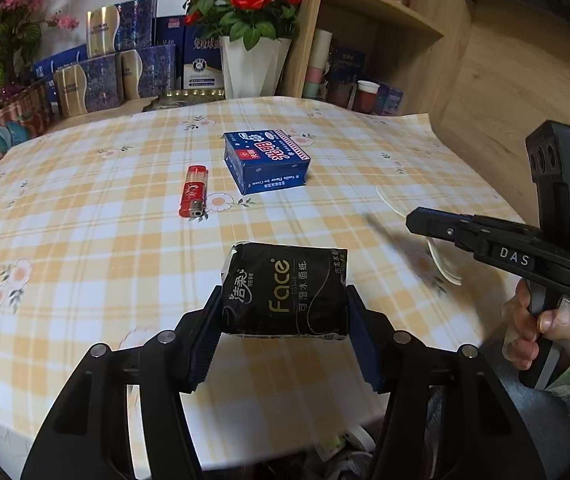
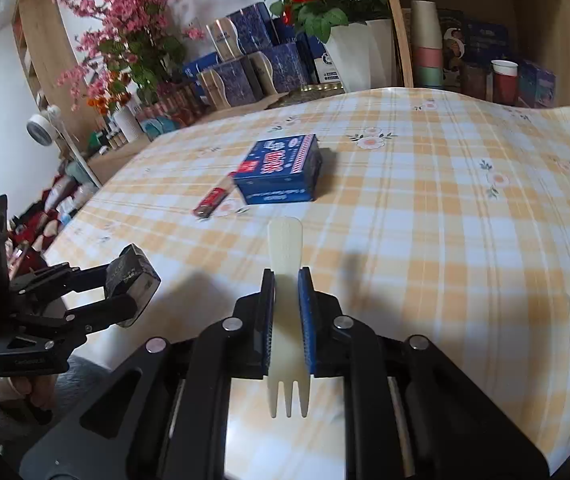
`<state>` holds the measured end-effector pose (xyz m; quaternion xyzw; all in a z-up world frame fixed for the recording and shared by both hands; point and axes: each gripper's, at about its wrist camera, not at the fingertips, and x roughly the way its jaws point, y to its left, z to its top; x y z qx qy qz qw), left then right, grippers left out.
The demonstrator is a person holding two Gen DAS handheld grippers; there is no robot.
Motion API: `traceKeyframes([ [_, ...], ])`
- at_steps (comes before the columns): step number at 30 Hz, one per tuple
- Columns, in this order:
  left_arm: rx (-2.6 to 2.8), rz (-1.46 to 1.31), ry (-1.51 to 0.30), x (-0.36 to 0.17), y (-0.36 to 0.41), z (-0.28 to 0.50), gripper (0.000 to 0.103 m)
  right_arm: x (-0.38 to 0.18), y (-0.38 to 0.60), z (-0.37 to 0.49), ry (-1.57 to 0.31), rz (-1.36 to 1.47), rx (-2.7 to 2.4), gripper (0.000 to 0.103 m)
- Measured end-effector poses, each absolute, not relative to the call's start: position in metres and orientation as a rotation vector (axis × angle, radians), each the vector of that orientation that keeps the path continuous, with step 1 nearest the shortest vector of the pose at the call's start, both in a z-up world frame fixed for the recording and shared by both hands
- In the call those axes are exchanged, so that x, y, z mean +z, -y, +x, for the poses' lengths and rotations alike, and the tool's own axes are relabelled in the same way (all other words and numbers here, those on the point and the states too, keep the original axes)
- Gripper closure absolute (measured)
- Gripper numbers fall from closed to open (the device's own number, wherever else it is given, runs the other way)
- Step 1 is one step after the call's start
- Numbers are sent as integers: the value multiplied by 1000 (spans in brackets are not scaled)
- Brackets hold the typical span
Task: Collect trash
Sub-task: 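Drop the fork and tissue pack into the bin with both tools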
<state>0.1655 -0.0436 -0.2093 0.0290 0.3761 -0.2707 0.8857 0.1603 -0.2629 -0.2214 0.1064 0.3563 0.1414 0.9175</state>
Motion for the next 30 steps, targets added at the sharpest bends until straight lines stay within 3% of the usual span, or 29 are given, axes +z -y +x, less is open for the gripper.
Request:
traceKeyframes([
  [7,-550,17,-769,-197,16,117,46,-210,267,101,-700,326,291,87],
  [16,-552,-18,-747,-192,-11,53,46,-219,239,46,-747,258,310,87],
  [30,-531,51,-740,-203,-6,19,45,-286,191,9,-940,206,369,87],
])
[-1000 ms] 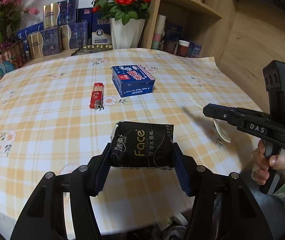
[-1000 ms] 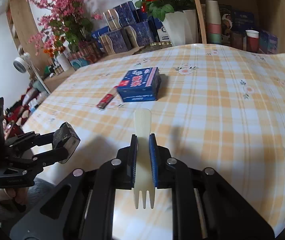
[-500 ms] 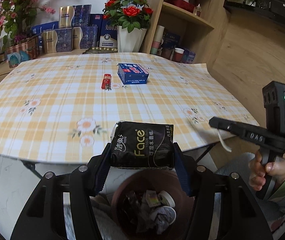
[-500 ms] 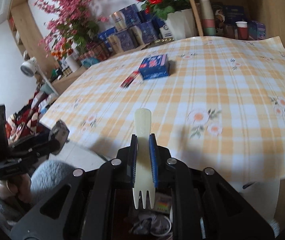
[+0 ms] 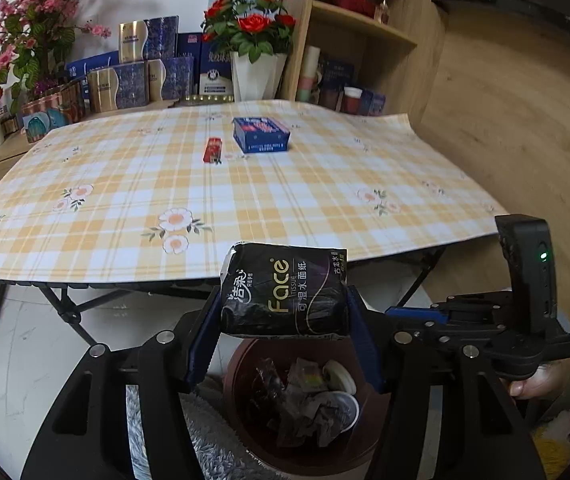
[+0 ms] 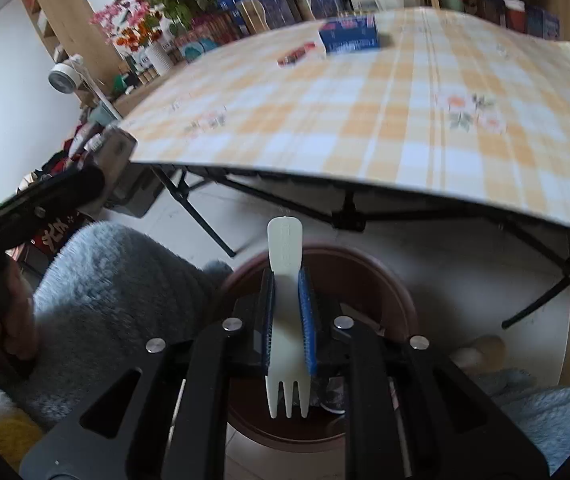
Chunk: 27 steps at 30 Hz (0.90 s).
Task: Collect trash
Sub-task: 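Drop the fork and tissue pack into the bin with both tools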
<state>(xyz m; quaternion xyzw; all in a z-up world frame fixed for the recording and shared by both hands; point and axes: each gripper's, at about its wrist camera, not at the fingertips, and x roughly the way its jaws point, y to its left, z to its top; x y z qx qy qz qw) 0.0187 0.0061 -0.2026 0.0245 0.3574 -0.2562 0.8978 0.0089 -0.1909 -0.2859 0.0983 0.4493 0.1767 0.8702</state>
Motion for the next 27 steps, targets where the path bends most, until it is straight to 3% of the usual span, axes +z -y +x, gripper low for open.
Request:
traceKeyframes([
  [9,-510,33,-789,-214,-10,28,45,-309,187,18,-1004,219,336,86],
  [11,-505,25,-798,-215,-11,30,45,-312,186,20,-1021,227,344,80],
  [16,-503,20,-809,-217,-11,33,45,-312,185,17,-1023,216,350,58],
  [19,-506,34,-808,-217,-8,32,45,-303,188,14,-981,210,322,27],
  [22,-509,51,-810,-218,-6,32,45,-289,198,11,-920,203,267,7],
  [27,-511,68,-844,-224,-2,35,44,-253,221,-3,-706,125,17,6],
])
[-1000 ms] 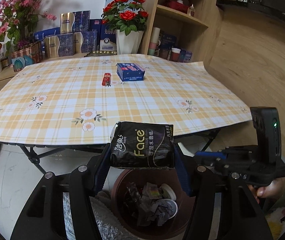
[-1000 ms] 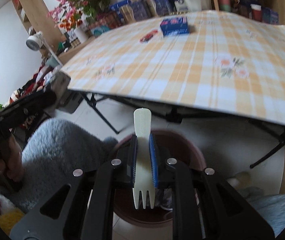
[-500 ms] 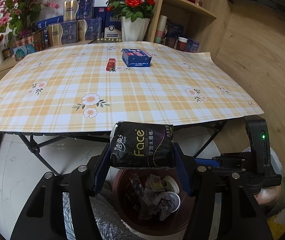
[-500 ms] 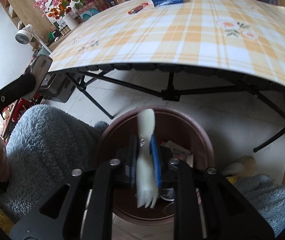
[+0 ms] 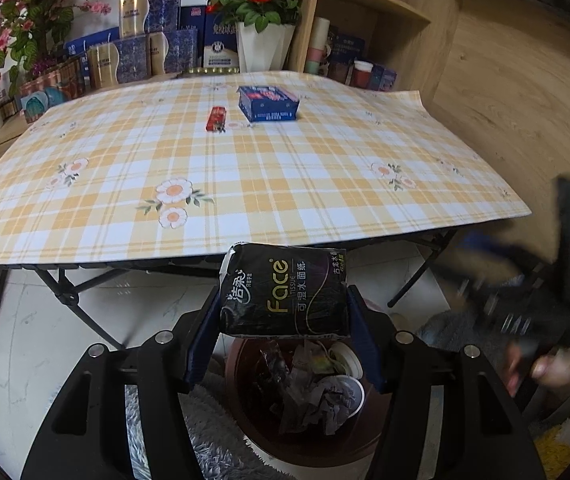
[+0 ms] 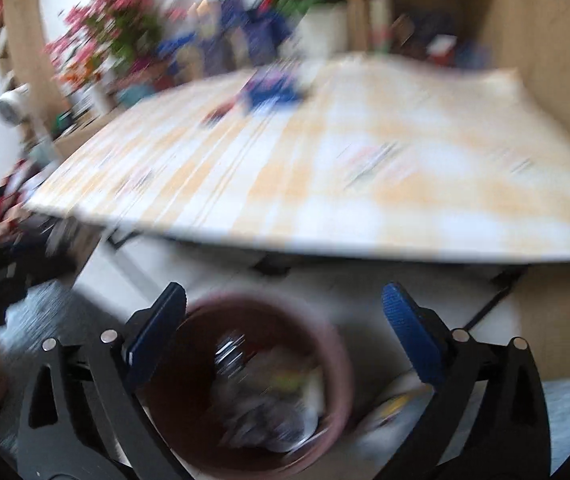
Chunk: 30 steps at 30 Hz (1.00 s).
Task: Collect trash
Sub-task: 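Drop the fork and tissue pack into the bin with both tools, then move both tools back over the table toward the blue box and lighter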
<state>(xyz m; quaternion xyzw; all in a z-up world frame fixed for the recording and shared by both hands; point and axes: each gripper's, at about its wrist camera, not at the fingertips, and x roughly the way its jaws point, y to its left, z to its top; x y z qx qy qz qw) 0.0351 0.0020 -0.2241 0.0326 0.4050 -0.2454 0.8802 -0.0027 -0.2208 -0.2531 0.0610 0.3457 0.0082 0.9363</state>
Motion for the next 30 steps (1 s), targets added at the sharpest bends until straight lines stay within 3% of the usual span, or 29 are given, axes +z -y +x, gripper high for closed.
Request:
traceKeyframes([
  [4,-511,95,-896,-234,4,41,44,-241,244,-9,-612,102,-164,6],
  [13,-573,223,-966,-252,32,39,41,-259,292,-5,-668,219,-363,6],
  [15,-580,256,-974,-256,38,37,39,-262,295,-6,-679,236,-369,6],
  [19,-585,291,-984,-259,44,36,16,-264,295,-6,-685,239,-365,6],
  [30,-535,241,-922,-247,35,37,11,-266,288,-3,-697,226,-338,6],
])
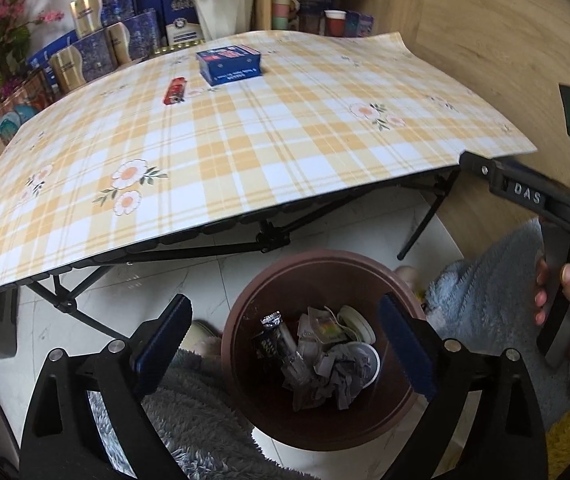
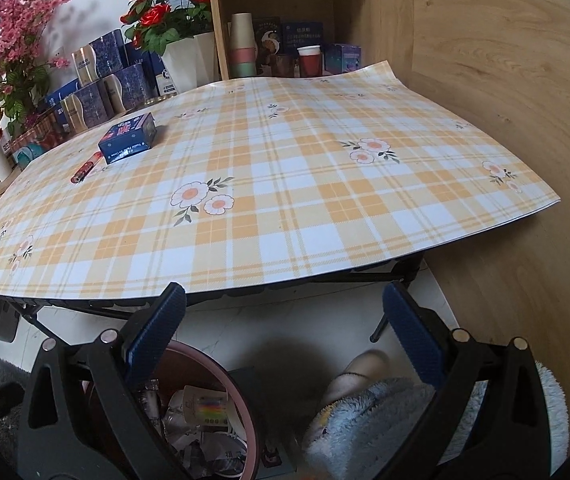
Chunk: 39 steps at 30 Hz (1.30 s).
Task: Collect trash
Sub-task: 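Move both tools back over the table toward the blue box and lighter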
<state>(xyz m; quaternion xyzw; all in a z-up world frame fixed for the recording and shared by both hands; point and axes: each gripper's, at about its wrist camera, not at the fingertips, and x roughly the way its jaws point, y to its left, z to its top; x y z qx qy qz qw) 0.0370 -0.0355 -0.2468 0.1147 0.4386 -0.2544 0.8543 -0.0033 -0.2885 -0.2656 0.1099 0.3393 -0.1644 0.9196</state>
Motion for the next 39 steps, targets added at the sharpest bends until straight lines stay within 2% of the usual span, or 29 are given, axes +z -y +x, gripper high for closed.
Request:
traceKeyframes([
  [21,-414,-117,-909,-236,-18,60,10,-266,281,5,-721,285,-290,6],
  [28,-391,-253,-916,-239,-35,68,10,-253,265,17,-675,211,-229,6],
  [34,-366,-297,-832,-224,-47,79,10,-237,257,47,-676,161,-136,6],
  [39,-361,-216,-759,-209,-43,106,10,-223,245,94,-679,113,-65,6],
])
